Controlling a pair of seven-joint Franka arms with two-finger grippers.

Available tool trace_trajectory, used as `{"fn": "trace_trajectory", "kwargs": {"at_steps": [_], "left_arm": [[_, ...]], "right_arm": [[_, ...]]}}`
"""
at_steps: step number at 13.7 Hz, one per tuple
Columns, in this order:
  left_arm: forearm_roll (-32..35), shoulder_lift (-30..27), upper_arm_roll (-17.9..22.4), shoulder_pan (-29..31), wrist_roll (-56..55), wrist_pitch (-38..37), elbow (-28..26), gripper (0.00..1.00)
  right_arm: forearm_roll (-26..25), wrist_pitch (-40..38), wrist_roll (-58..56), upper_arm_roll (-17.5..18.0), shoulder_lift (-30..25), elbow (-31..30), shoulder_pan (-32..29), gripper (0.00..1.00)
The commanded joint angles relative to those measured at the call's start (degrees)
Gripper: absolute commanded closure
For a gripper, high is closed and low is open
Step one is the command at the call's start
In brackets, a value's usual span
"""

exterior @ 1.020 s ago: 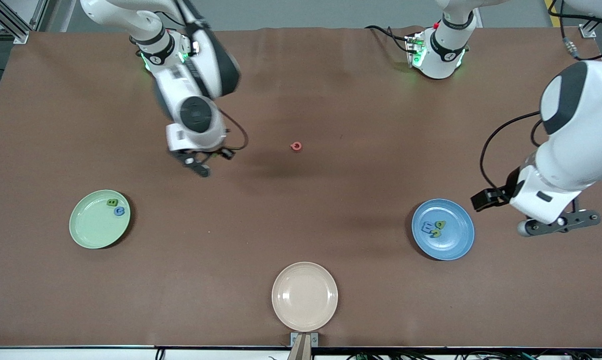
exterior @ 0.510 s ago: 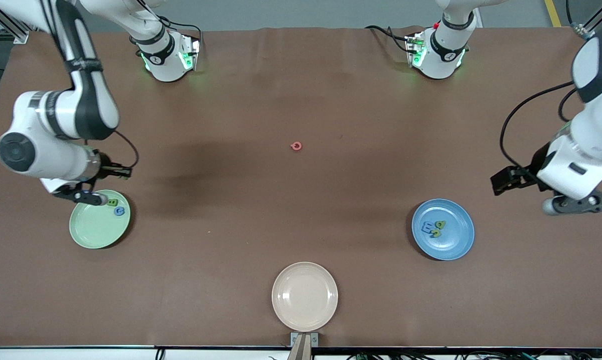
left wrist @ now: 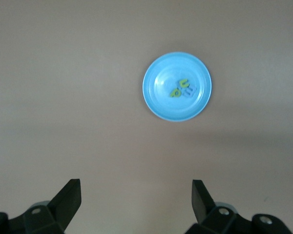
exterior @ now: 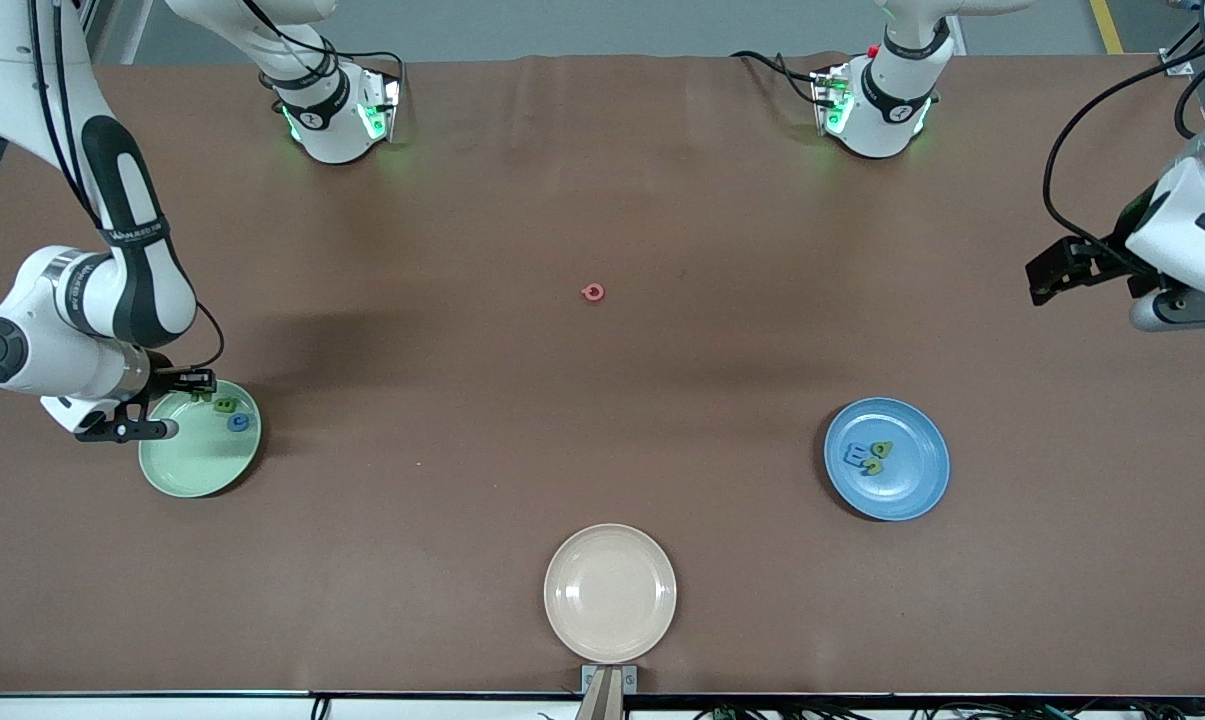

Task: Sort upper and lower case letters into plates
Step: 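Carry the N to the green plate while the left gripper returns to rest, then move the right gripper over the pink Q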

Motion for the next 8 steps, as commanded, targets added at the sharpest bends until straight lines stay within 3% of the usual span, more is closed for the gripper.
{"fn": "trace_trajectory", "kwargs": {"at_steps": [1,8], "left_arm": [[-2.45,-4.18,2.12,-1.26,1.08,1.31,-4.90,0.00],[-2.55,-4.09,1.77,-1.17,1.16,0.87,-4.29,0.00]], "right_arm": [[0.42,-0.65,-2.18,1.18,1.82,3.09,-1.53,0.78],[1.74,1.54,-7.11,1.53,6.49,5.21,-4.52,0.74]]}}
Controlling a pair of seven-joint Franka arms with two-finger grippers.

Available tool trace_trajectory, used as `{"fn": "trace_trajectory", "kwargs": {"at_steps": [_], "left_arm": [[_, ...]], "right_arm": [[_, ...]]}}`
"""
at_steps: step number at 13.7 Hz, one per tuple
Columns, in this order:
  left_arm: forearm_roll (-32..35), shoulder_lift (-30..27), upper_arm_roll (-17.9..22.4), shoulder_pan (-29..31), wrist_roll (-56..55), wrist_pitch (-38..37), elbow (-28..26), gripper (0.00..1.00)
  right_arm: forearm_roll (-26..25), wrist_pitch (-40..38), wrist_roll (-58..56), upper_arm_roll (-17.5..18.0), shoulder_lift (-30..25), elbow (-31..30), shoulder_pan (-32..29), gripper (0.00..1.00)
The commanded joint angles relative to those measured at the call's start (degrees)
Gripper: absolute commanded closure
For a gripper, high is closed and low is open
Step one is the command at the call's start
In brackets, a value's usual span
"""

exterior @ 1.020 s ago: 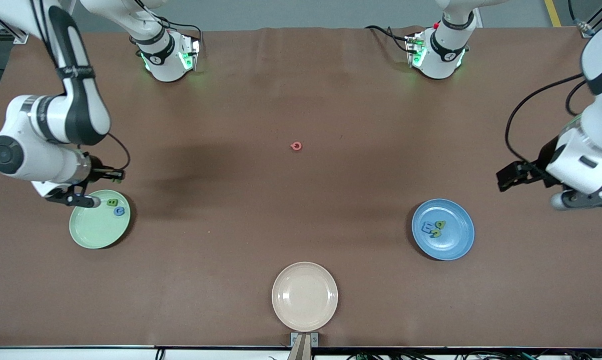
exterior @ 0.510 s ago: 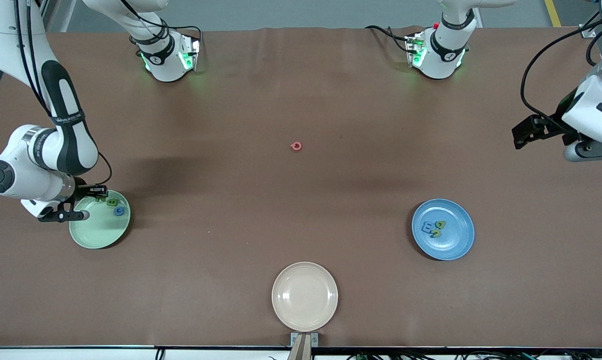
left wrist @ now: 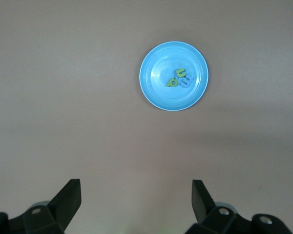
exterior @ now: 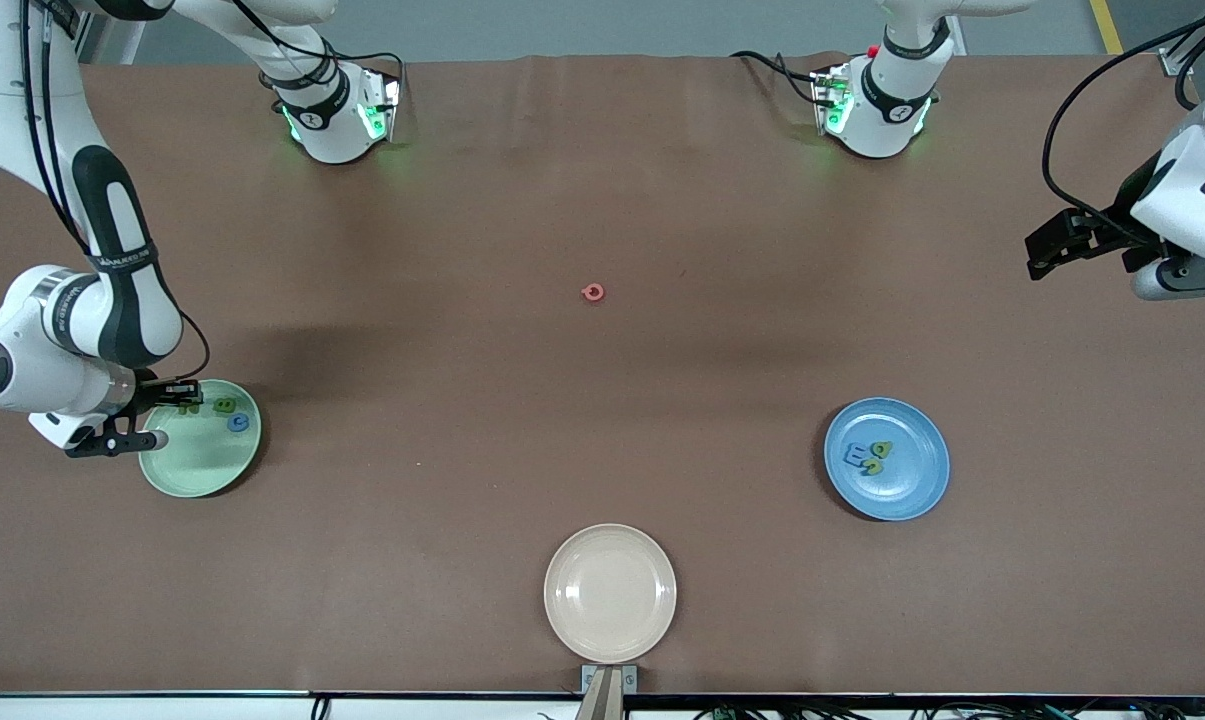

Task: Sort upper and lower case letters into plates
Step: 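Move the right gripper over the pink Q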

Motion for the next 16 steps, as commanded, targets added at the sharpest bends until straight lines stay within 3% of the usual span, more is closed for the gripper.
{"fn": "trace_trajectory", "kwargs": {"at_steps": [1,2,4,5,6,9,11,14,16], "left_arm": [[-1.05,-1.09,0.42,-0.54,1.08,0.67,-1.06,0.00],[-1.05,-1.35,0.33,-0.62,1.08,0.67,-1.06,0.00],[-1.14,-2.22,-0.37,-0.28,1.08,0.24,-1.41,0.00],[-1.14,-2.23,-0.38,-0.19,1.08,0.23,-1.41,0.00],[-1.14,-2.14,-0.38,-0.10,1.08,0.23,-1.33,0.00],[-1.14,-1.88,-0.38,-0.01,1.08,0.32,-1.59,0.00],[-1.06,-2.14,-0.29,0.08,1.25,0.32,-1.50,0.00],[-1.05,-1.97,-0.29,0.08,1.25,0.76,-1.50,0.00],[-1.05,-1.79,-0.20,0.08,1.25,0.76,-1.59,0.00]], "right_arm": [[1.10,1.13,-1.03,1.26,1.74,1.00,-1.49,0.74],[1.10,1.22,-1.03,1.26,1.74,1.00,-1.49,0.72],[1.10,1.23,-1.03,1.26,1.74,1.09,-1.41,0.59],[1.10,1.14,-1.03,1.26,1.66,1.18,-1.14,0.37],[1.10,0.96,-0.94,1.35,1.48,1.18,-0.97,0.01],[1.19,-6.56,0.46,1.35,-4.47,0.91,2.45,0.00],[1.10,-14.99,12.44,1.26,-11.93,-0.92,7.97,0.00],[1.01,-19.60,28.81,1.35,-24.14,-8.73,19.03,0.00],[1.10,-20.92,44.86,1.44,-29.00,-12.43,30.70,0.00]]}}
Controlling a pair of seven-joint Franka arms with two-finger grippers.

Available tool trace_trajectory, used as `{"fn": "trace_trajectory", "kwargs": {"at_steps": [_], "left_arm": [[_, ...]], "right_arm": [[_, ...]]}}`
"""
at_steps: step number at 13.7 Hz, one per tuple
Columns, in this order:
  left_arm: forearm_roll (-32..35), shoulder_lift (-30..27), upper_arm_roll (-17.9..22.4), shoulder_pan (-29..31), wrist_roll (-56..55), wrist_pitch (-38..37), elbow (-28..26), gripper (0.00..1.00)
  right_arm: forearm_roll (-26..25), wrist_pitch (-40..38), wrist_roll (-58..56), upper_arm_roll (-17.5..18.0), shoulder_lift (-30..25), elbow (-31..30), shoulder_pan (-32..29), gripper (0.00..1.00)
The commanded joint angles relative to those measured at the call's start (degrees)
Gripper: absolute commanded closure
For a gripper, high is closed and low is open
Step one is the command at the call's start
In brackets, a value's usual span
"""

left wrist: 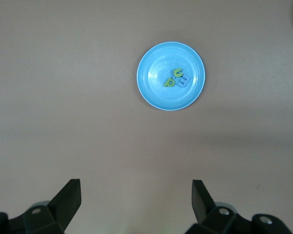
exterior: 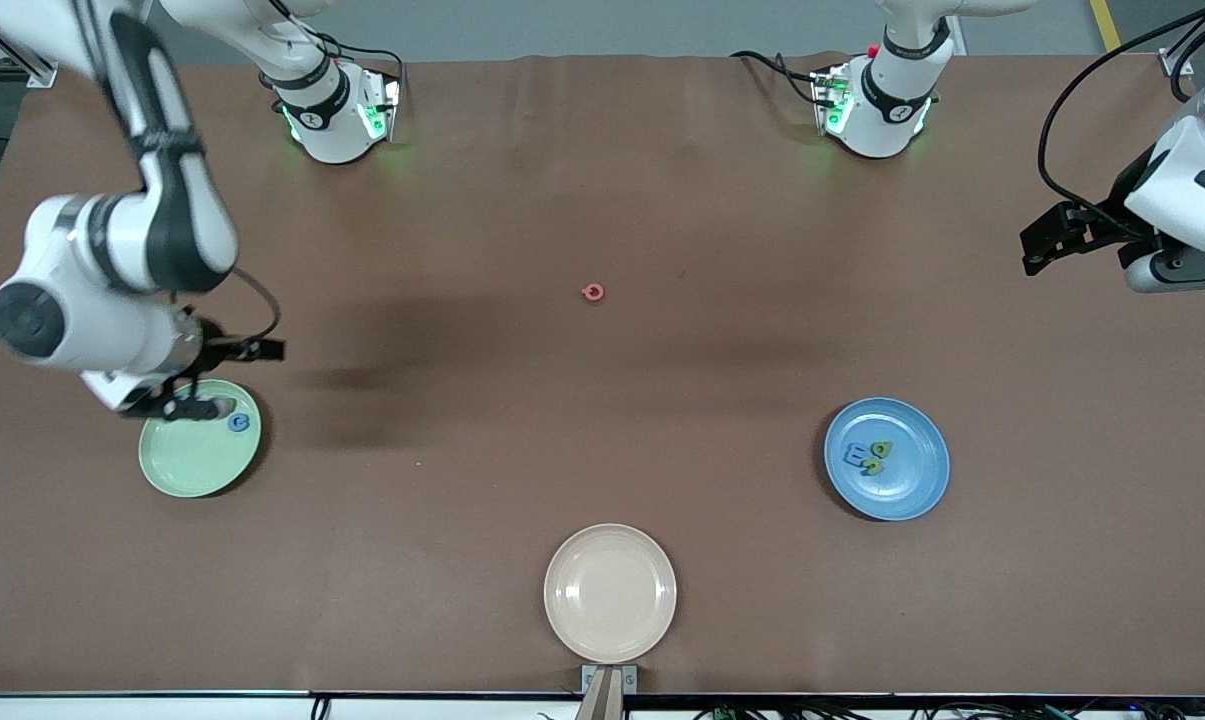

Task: Sort upper and lower case letters into plates
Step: 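Move the right gripper over the pink Q, then lower the right gripper and grasp the pink Q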

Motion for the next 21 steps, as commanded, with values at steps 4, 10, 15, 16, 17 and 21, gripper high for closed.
{"fn": "trace_trajectory", "kwargs": {"at_steps": [4,10,15,16,17,21], "left_arm": [[-0.53,-1.14,0.19,0.14,1.23,1.13,-1.13,0.00],[-0.62,-1.23,0.19,0.23,1.23,1.75,-1.04,0.00],[-0.70,-1.14,0.19,0.23,1.15,2.54,-1.04,0.00],[-0.70,-1.14,0.19,0.23,1.15,2.54,-1.04,0.00],[-0.70,-1.14,0.19,0.23,1.15,2.63,-1.04,0.00],[-0.70,-1.14,0.28,0.23,1.15,2.54,-1.04,0.00]], "right_arm": [[4.51,8.19,35.15,-0.44,-7.71,-9.35,30.13,0.00],[10.07,27.10,41.31,-0.44,-2.88,-15.95,40.71,0.00],[13.30,37.90,43.87,-0.44,5.38,-15.69,46.07,0.00],[14.45,40.02,43.87,-0.44,6.87,-15.34,46.68,0.00],[14.46,40.39,43.79,-0.44,7.67,-14.81,46.69,0.00],[14.55,39.69,46.50,-0.53,13.55,-9.28,46.43,0.00]]}}
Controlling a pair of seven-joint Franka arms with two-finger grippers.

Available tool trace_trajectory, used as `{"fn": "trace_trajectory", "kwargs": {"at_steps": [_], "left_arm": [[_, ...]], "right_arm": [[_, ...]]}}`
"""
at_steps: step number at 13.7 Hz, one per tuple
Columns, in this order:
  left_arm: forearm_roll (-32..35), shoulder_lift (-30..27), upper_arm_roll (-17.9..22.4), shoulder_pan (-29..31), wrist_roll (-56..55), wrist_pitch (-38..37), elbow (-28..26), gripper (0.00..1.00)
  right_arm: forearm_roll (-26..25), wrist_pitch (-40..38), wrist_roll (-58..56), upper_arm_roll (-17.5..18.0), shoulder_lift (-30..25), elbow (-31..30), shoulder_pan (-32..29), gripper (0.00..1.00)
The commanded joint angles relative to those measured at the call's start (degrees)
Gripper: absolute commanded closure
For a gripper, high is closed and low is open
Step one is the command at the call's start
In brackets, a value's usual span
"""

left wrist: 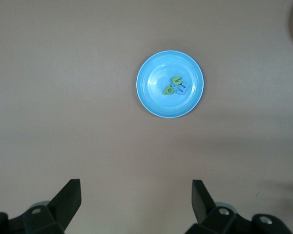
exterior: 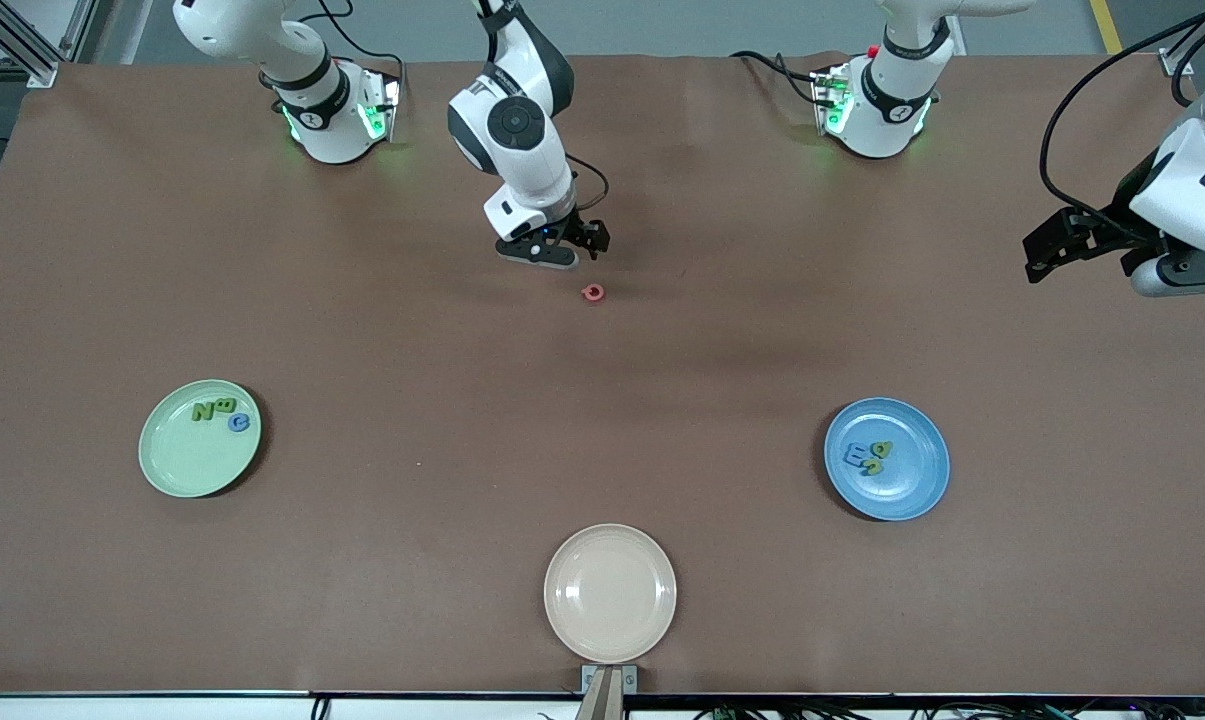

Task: Sort upper and lower case letters into plates
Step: 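Lower the right gripper and grasp the pink Q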

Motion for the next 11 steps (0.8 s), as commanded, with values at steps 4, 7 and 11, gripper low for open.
{"fn": "trace_trajectory", "kwargs": {"at_steps": [4,7,11], "left_arm": [[-0.70,-0.88,0.16,0.21,1.06,1.20,-0.85,0.00],[-0.70,-0.79,0.16,0.21,1.06,1.64,-0.94,0.00],[-0.70,-0.70,0.24,0.21,1.06,1.81,-0.85,0.00]], "right_arm": [[0.96,-0.51,1.99,-0.66,8.84,8.03,0.23,0.00],[0.96,-0.60,1.99,-0.66,11.30,10.49,0.14,0.00],[0.70,-1.04,1.82,-0.75,13.41,12.34,0.14,0.00]]}}
